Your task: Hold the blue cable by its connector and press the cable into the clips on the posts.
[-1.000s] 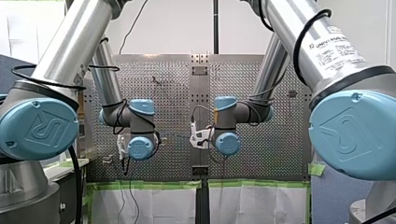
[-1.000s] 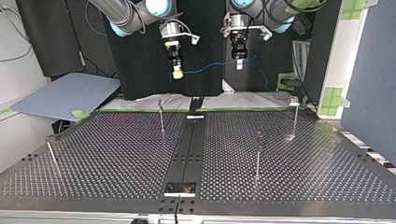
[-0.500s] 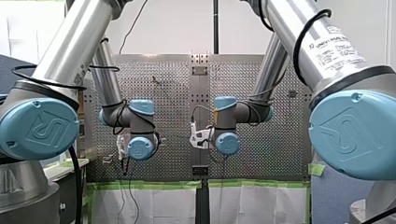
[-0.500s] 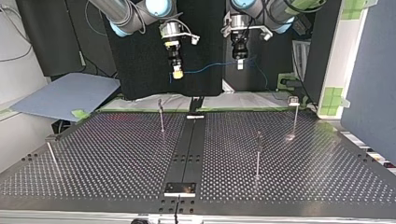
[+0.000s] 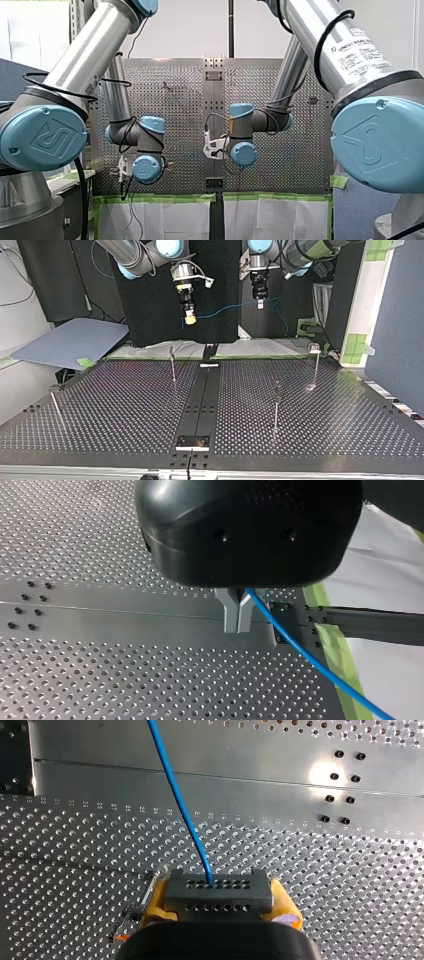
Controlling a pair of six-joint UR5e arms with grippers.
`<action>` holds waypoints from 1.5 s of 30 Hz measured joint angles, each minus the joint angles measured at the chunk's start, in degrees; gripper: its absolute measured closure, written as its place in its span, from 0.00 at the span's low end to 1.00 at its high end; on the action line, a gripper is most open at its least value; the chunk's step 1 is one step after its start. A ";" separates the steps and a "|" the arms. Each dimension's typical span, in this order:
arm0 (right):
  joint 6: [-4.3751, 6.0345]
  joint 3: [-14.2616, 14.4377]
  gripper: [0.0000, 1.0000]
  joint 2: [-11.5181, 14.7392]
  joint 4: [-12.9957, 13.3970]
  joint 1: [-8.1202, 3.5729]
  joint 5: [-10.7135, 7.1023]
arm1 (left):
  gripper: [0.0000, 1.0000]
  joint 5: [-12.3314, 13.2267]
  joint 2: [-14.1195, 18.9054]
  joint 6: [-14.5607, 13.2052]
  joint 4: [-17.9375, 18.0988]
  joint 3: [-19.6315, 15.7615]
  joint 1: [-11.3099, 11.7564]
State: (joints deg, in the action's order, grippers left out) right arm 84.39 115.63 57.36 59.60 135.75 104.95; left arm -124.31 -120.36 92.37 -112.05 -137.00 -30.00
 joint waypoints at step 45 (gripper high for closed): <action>1.42 -2.74 1.00 -5.83 -10.97 2.00 3.75 | 1.00 1.98 2.69 -4.05 -4.07 0.01 3.04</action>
State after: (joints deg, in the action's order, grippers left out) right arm 85.81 112.89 51.53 48.63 137.76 108.70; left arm -122.34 -117.66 88.32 -116.12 -136.99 -26.96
